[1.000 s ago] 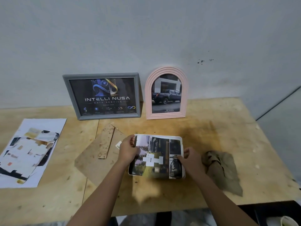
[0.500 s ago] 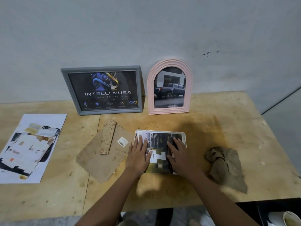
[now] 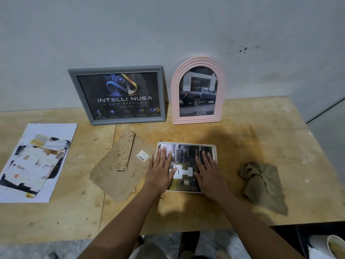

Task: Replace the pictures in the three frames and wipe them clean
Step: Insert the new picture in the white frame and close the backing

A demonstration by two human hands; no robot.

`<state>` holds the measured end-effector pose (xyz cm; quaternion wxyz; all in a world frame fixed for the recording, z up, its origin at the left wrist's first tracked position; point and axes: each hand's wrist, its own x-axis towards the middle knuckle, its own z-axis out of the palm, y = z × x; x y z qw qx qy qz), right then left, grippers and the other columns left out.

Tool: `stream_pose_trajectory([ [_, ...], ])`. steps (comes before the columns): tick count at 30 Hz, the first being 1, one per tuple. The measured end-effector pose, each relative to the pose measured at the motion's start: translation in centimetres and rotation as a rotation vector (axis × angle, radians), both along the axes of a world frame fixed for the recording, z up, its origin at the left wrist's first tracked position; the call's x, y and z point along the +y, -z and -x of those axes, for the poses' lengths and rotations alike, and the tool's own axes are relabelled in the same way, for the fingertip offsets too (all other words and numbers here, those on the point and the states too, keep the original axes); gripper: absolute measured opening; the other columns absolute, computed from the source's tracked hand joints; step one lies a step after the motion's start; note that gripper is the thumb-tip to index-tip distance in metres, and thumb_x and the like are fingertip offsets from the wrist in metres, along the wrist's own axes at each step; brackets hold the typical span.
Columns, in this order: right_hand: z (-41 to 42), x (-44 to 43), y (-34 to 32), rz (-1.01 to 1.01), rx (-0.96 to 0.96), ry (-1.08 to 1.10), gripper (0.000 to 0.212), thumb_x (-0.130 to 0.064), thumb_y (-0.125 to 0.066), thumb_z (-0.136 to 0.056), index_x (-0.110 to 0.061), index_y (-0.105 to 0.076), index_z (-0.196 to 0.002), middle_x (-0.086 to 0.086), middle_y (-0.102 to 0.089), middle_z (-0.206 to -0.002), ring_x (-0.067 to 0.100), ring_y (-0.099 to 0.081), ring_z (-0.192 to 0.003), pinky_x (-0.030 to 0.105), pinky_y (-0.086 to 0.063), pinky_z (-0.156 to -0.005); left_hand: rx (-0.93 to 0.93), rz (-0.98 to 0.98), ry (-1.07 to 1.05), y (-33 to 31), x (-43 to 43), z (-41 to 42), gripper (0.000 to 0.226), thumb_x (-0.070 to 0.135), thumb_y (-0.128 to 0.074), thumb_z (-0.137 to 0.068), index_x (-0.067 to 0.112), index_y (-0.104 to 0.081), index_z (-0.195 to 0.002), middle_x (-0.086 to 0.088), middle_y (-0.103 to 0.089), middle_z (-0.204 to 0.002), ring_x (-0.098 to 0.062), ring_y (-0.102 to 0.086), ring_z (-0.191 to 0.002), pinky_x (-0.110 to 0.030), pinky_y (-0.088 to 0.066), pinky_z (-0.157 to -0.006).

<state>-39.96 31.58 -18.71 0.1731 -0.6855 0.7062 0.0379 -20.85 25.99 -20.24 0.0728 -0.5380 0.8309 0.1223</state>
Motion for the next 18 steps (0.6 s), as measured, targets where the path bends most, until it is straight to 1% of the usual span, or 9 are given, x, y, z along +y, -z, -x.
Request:
stream_pose_trajectory([
  [3,-0.2,0.0,-0.4,-0.013,0.010,0.005,0.106,-0.062,0.044,-0.059,-0.022,0.005,-0.149,0.002,0.021,-0.152,0.019,0.024,-0.137,0.033,0.011,-0.110,0.001,-0.007,0.000,-0.1,-0.1,-0.1,0.078,0.062,0.032,-0.073,0.025,0.022,-0.140,-0.004,0.025,-0.152,-0.023,0.027,-0.139,-0.041,0.017,-0.112],
  [4,-0.4,0.0,-0.5,-0.013,0.001,0.010,0.095,-0.063,0.033,-0.071,-0.021,0.002,-0.150,0.003,0.016,-0.155,0.020,0.020,-0.141,0.034,0.010,-0.111,0.024,-0.021,-0.010,-0.3,-0.1,-0.2,0.074,0.063,0.025,-0.076,0.026,0.021,-0.140,-0.003,0.027,-0.151,-0.022,0.028,-0.139,-0.040,0.017,-0.111],
  [6,-0.6,-0.1,-0.8,-0.002,-0.011,0.040,0.064,-0.053,-0.007,-0.095,-0.020,-0.011,-0.150,0.006,0.001,-0.158,0.024,0.004,-0.146,0.036,0.002,-0.115,0.107,-0.038,-0.053,-0.8,0.2,-0.6,0.068,0.060,0.011,-0.084,0.027,0.016,-0.143,0.000,0.025,-0.151,-0.018,0.028,-0.139,-0.037,0.016,-0.112],
  [8,-0.7,-0.5,-1.0,0.058,-0.037,0.092,0.051,-0.038,-0.034,-0.098,-0.018,-0.031,-0.145,0.009,-0.022,-0.155,0.026,-0.018,-0.143,0.038,-0.017,-0.116,0.238,-0.016,-0.153,-1.6,0.7,-1.6,0.060,0.052,-0.008,-0.096,0.025,0.004,-0.148,0.000,0.014,-0.155,-0.016,0.020,-0.142,-0.034,0.011,-0.115],
  [10,-0.9,-1.1,-1.4,0.086,-0.030,0.131,0.042,-0.035,-0.043,-0.094,-0.018,-0.045,-0.133,0.006,-0.040,-0.143,0.022,-0.036,-0.131,0.034,-0.031,-0.109,0.391,0.081,-0.332,-2.2,1.6,-3.2,0.054,0.037,-0.029,-0.100,0.017,-0.016,-0.149,-0.004,-0.008,-0.157,-0.022,-0.001,-0.146,-0.037,-0.005,-0.118],
  [12,-1.5,-2.0,-2.1,0.087,-0.034,0.168,0.038,-0.032,-0.050,-0.090,-0.017,-0.049,-0.126,0.004,-0.045,-0.135,0.020,-0.041,-0.123,0.034,-0.038,-0.105,0.470,0.211,-0.573,-2.7,2.4,-5.4,0.049,0.029,-0.042,-0.097,0.010,-0.034,-0.142,-0.013,-0.027,-0.151,-0.028,-0.022,-0.140,-0.041,-0.023,-0.114],
  [13,-2.0,-2.4,-2.4,0.101,-0.047,0.186,0.037,-0.028,-0.054,-0.088,-0.016,-0.050,-0.123,0.005,-0.047,-0.133,0.021,-0.042,-0.121,0.035,-0.039,-0.103,0.491,0.245,-0.709,-2.7,2.8,-6.6,0.047,0.027,-0.045,-0.096,0.007,-0.038,-0.138,-0.016,-0.030,-0.148,-0.030,-0.027,-0.137,-0.043,-0.027,-0.110],
  [16,-4.3,-4.2,-2.9,0.185,-0.150,0.173,0.029,-0.017,-0.057,-0.084,-0.012,-0.055,-0.113,0.007,-0.051,-0.123,0.024,-0.045,-0.116,0.034,-0.040,-0.100,0.539,0.246,-1.057,-2.6,3.7,-10.3,0.046,0.020,-0.050,-0.093,0.000,-0.041,-0.134,-0.022,-0.032,-0.143,-0.037,-0.028,-0.132,-0.047,-0.030,-0.105],
  [18,-6.8,-5.6,-3.3,0.212,-0.267,0.097,0.025,-0.018,-0.056,-0.088,-0.013,-0.055,-0.112,0.005,-0.054,-0.119,0.021,-0.048,-0.113,0.030,-0.040,-0.096,0.544,0.235,-1.165,-2.5,4.3,-12.5,0.047,0.015,-0.052,-0.092,-0.003,-0.041,-0.133,-0.026,-0.037,-0.139,-0.040,-0.032,-0.128,-0.047,-0.030,-0.104],
])
